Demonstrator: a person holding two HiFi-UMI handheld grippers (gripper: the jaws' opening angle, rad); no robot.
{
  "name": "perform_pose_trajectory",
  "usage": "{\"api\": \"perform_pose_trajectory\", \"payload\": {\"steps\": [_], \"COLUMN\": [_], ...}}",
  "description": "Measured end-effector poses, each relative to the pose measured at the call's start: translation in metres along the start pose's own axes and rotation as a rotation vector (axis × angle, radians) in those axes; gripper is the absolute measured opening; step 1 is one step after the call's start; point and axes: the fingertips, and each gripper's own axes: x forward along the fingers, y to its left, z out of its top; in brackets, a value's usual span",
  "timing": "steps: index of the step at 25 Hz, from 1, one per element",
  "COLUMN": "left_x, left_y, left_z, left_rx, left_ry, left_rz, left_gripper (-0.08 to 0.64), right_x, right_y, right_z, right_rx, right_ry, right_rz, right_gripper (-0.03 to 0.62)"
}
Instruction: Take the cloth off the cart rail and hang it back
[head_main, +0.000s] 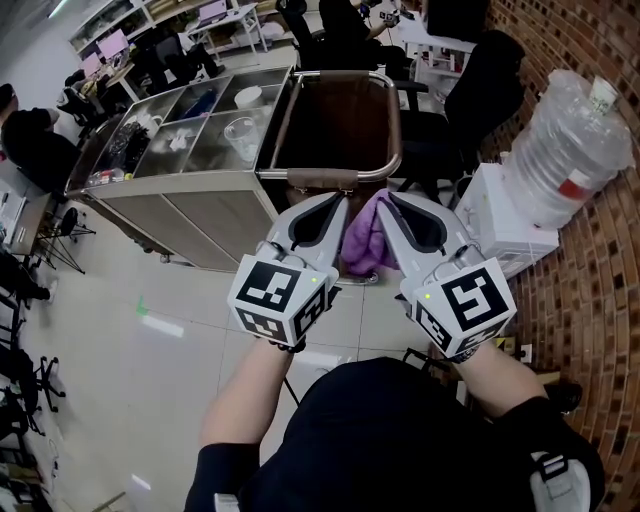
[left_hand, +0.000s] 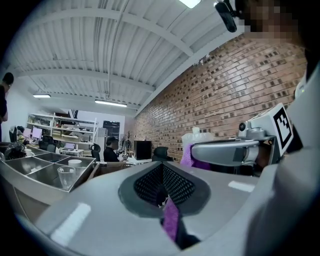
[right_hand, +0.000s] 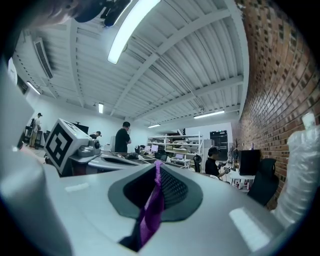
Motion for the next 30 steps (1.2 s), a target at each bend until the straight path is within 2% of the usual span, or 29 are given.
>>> {"api": "perform_pose_trajectory", "payload": {"steps": [6,16,21,30], "left_x": [-0.003,-0.04,-0.085,-0.19], "left_y": [0.009,0.05,0.08,0.147], "left_z": [-0.003,-0.006,-0.006,-0.001], "left_rx": [-0.001,0.001,0.004,0.015], "left_ry": [-0.007,0.005,-0.004,-0.028], "left_rz": [0.056,0.231,0.308,0.426], "left_gripper": [0.002,0.002,0.002,0.002], "right_x": [0.01,0.046,0.071,0.125], "right_y": [0.005,0.04,0.083,0.186], "right_z": [0.0,0.003,0.004,0.003], "right_rx": [-0.016,-0.017,-0.022,-0.031], "right_ry": [-0.01,-0.029,-0.039,-0.049], "right_rz": [0.06,0.221,0.292,0.4], "right_gripper": [0.023,0.023,0.023,0.023]}}
